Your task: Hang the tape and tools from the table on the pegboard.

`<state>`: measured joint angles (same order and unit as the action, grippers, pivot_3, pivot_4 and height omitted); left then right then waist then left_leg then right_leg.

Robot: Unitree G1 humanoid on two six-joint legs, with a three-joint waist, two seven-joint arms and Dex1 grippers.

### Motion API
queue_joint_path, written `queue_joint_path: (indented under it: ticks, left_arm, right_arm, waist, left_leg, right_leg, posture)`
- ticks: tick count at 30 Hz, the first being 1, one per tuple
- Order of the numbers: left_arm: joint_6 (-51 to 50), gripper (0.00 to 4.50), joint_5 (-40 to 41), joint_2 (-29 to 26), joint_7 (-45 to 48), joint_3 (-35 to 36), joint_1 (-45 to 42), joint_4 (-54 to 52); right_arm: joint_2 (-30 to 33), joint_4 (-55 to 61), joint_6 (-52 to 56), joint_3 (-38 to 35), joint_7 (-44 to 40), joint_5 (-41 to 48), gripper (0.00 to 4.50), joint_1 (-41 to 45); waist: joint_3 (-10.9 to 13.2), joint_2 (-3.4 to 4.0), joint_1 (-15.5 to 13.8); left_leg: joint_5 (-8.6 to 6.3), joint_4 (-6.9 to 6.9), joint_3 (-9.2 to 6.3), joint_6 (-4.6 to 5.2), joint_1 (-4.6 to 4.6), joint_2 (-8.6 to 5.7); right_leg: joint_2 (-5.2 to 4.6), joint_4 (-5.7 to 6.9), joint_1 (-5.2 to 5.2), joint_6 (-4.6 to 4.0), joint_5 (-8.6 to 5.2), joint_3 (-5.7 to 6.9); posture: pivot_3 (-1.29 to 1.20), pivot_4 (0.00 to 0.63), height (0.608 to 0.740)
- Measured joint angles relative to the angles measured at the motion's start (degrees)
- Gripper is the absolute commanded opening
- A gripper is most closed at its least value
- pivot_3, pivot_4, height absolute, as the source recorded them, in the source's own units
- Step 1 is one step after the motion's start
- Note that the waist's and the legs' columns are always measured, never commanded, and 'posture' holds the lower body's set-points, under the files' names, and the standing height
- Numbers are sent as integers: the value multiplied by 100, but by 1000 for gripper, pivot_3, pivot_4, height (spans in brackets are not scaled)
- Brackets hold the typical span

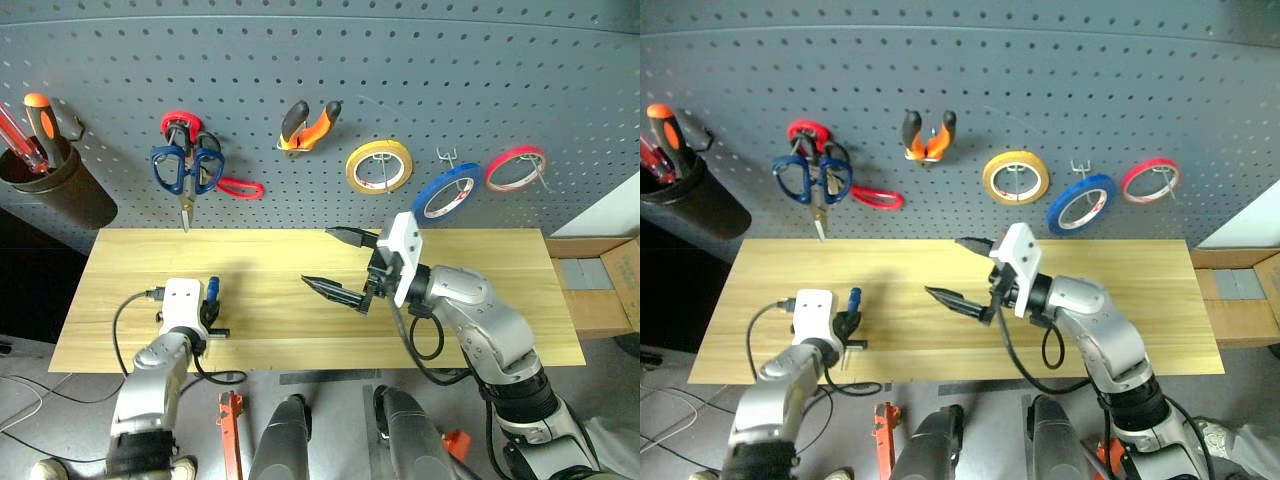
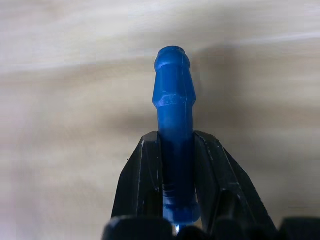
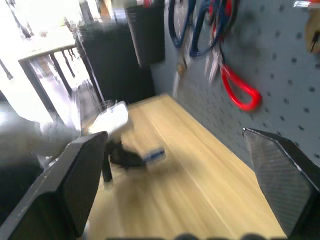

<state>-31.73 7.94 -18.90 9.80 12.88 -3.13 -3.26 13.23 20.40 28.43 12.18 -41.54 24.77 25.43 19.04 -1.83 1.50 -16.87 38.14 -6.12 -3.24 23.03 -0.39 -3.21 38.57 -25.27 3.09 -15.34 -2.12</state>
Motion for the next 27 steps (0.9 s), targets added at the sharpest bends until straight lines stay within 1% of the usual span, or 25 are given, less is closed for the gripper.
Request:
queue_joint_path:
  ticks: [1, 2, 3, 4, 6, 10, 11, 14, 16, 18, 21, 23, 27]
  left_arm:
    - [-176, 540, -1, 193, -235, 86, 131, -370]
    - [-343, 540, -10, 410, -482, 163, 250, -782]
    - [-440, 540, -29, 564, -662, 175, 336, -1145]
    - [-539, 540, -85, 732, -863, 163, 472, -1595]
    - [-581, 540, -224, 939, -1148, 92, 641, -2219]
    - [-529, 540, -627, 1071, -1737, 241, 462, -3103]
    - [-528, 540, -650, 1160, -1868, 333, 333, -3266]
    - [-552, 540, -662, 1138, -2037, 506, -72, -3565]
    - [-545, 540, -664, 996, -2058, 653, -512, -3496]
    - [-443, 540, -669, 704, -2080, 829, -1178, -3153]
    - [-45, 540, -697, 412, -2148, 957, -1895, -2490]
    - [277, 540, -706, 252, -2171, 1016, -2343, -1818]
    - [993, 540, -710, -48, -2278, 1115, -3118, -544]
  right_arm:
    - [-59, 71, 50, -56, -14, 210, 4500, -23]
    - [-88, 145, 88, -107, -23, 382, 4500, -32]
    - [-102, 230, 101, -158, -24, 501, 4500, -39]
    - [-115, 277, 102, -202, -21, 598, 4500, -46]
    - [-125, 299, 95, -247, -10, 674, 4500, -56]
    - [-291, 195, -106, -271, 35, 673, 4500, 59]
    - [-348, 124, -219, -277, 57, 614, 4500, 107]
    - [-516, -82, -562, -285, 167, 440, 4500, 321]
    - [-641, -182, -748, -287, 226, 335, 4500, 442]
    - [-759, -329, -932, -283, 295, 279, 4500, 554]
    - [-884, -539, -1207, -248, 351, 94, 4500, 648]
    - [-969, -724, -1382, -238, 440, -36, 4500, 740]
    - [-1107, -937, -1586, -224, 558, -176, 4500, 926]
  waist:
    - [-11, -10, -4]
    - [-45, -19, -13]
    - [-59, -21, -17]
    - [-101, -32, -24]
    - [-210, -45, -52]
    - [-415, -41, -75]
    - [-469, -44, -91]
    - [-632, -42, -151]
    - [-705, -46, -180]
    - [-764, -57, -208]
    - [-800, -60, -262]
    - [-805, -61, -273]
    - [-808, -64, -266]
  left_leg:
    - [2, 1, -4, -3, 1, 1]
    - [2, 0, -3, -4, 0, 0]
    - [2, 0, -2, -4, -2, -2]
    - [2, -1, 0, -4, -1, -4]
    - [2, -6, 5, -4, -5, -6]
    - [7, -7, 18, -11, -15, -12]
    - [9, -7, 25, -15, -16, -14]
    - [14, -7, 43, -22, -23, -28]
    - [19, -6, 42, -27, -27, -29]
    - [29, -5, 35, -37, -30, -30]
    - [30, -5, 36, -36, -72, -33]
    - [30, -9, 34, -36, -119, -33]
    - [35, -8, 28, -44, -122, -27]
  right_leg:
    - [0, 5, -1, 0, 0, 3]
    - [0, 6, 0, 0, 0, 3]
    - [0, 5, 3, 0, 0, 1]
    - [0, 2, 2, 0, 0, 1]
    - [3, 0, 3, 0, 0, 1]
    - [17, 4, 9, 0, 0, 5]
    - [20, 4, 9, 0, 0, 7]
    - [27, 10, 15, 0, 0, 12]
    - [32, 17, 21, -1, 0, 17]
    - [38, 24, 23, -9, 5, 19]
    - [39, 25, 69, -10, 6, 17]
    - [43, 22, 108, -10, 6, 16]
    - [52, 27, 107, -13, 7, 15]
  posture:
    - [63, 245, 740]
    - [73, 218, 740]
    - [77, 211, 740]
    - [82, 191, 740]
    - [85, 172, 740]
    - [98, 135, 740]
    - [100, 130, 740]
    - [105, 114, 740]
    - [106, 110, 740]
    - [103, 107, 740]
    - [86, 102, 740]
    - [81, 101, 740]
    - [72, 103, 740]
